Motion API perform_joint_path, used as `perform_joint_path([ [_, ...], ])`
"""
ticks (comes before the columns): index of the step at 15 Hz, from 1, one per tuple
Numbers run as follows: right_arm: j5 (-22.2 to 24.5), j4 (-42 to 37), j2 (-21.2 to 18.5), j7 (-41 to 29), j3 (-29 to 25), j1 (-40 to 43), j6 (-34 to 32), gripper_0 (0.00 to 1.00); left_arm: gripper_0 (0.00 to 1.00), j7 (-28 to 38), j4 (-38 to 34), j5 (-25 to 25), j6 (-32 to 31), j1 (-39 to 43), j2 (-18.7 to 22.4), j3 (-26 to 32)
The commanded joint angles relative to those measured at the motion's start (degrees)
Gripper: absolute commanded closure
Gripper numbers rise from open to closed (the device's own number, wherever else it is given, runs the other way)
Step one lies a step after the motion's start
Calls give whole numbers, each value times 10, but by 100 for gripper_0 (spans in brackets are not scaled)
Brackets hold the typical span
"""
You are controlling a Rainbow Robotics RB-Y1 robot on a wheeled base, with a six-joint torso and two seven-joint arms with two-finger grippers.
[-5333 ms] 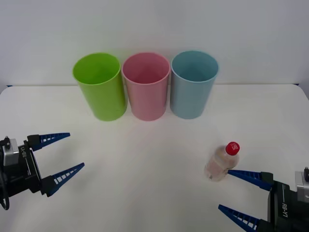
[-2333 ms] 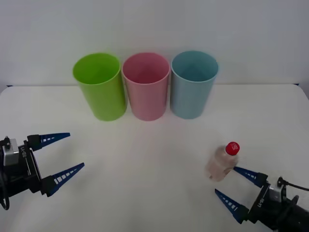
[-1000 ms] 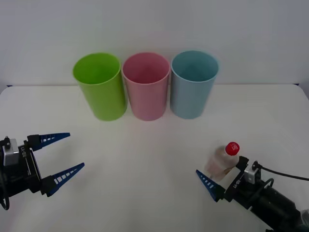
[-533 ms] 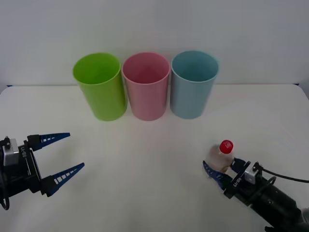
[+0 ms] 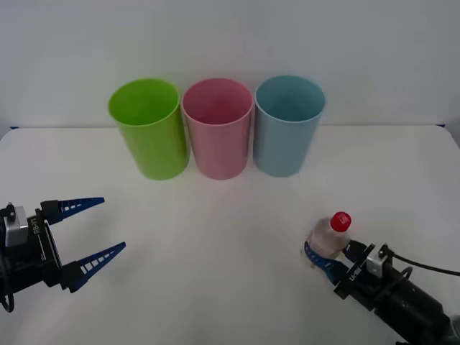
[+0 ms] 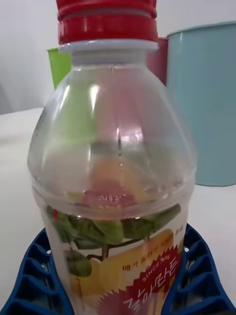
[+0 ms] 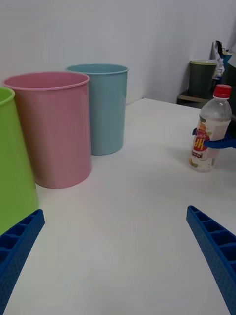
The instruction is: Grasp the object on the table and drop it into the matching bin: aluminum can to the light blue bin, PET bottle to the pink bin.
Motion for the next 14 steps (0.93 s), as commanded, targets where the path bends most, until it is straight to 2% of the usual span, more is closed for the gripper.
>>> perform_joint_path([
  [1, -3, -9, -7, -10, 0, 0, -17, 100, 0, 0, 0, 0, 0, 0, 0, 0],
  [3, -4, -35, -14, -25, 0, 3, -21, 100, 0, 0, 0, 0, 0, 0, 0, 0],
  [6, -3, -108, -35, -84, 12, 21, -17, 100, 0, 0, 0, 0, 0, 0, 0, 0],
  [10, 10, -239, -46, -166, 16, 58, -3, 100, 0, 0, 0, 0, 0, 0, 0, 0],
  [14, 29, -335, -55, -250, 14, 65, 9, 100, 0, 0, 0, 0, 0, 0, 0, 0],
])
